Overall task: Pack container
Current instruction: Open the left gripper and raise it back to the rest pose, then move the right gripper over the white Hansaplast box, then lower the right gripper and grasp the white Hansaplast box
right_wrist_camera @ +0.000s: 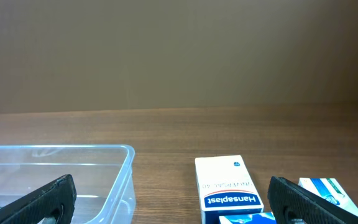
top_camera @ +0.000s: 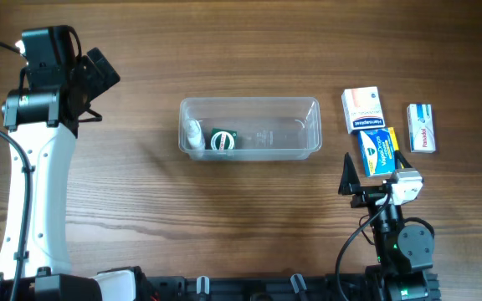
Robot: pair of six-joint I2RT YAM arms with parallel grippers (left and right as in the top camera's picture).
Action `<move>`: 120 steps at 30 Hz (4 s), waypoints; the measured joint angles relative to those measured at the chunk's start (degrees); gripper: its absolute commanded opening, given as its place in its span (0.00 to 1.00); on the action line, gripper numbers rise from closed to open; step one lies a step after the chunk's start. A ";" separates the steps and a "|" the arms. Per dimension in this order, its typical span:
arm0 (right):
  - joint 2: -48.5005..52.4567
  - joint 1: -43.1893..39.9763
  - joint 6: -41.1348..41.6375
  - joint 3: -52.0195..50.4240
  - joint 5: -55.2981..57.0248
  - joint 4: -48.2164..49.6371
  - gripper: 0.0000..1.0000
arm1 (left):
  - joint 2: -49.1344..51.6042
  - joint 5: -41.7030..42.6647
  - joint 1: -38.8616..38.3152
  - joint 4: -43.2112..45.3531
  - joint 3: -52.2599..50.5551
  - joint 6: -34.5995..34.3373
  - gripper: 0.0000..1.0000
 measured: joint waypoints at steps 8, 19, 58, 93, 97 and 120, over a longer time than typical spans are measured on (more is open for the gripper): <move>0.00 0.00 0.00 0.00 0.02 0.00 1.00 | 0.00 0.00 0.00 0.00 0.00 0.00 1.00; 0.00 0.00 0.00 0.00 0.02 0.00 1.00 | 0.00 0.00 0.00 0.00 0.00 0.00 1.00; 38.27 0.00 1.46 52.04 -6.27 -42.84 1.00 | 0.00 0.02 0.00 -0.02 0.00 0.00 1.00; 87.56 -14.05 -14.60 68.78 -5.90 -37.57 1.00 | 0.00 0.00 0.00 -0.02 0.00 0.00 1.00; 89.20 -14.03 -16.06 68.87 -6.43 -34.56 1.00 | 0.00 0.00 0.00 -0.02 0.00 0.00 1.00; 105.79 -13.92 -20.79 68.87 -10.91 -30.34 1.00 | 0.00 0.00 0.00 -0.02 0.00 0.00 1.00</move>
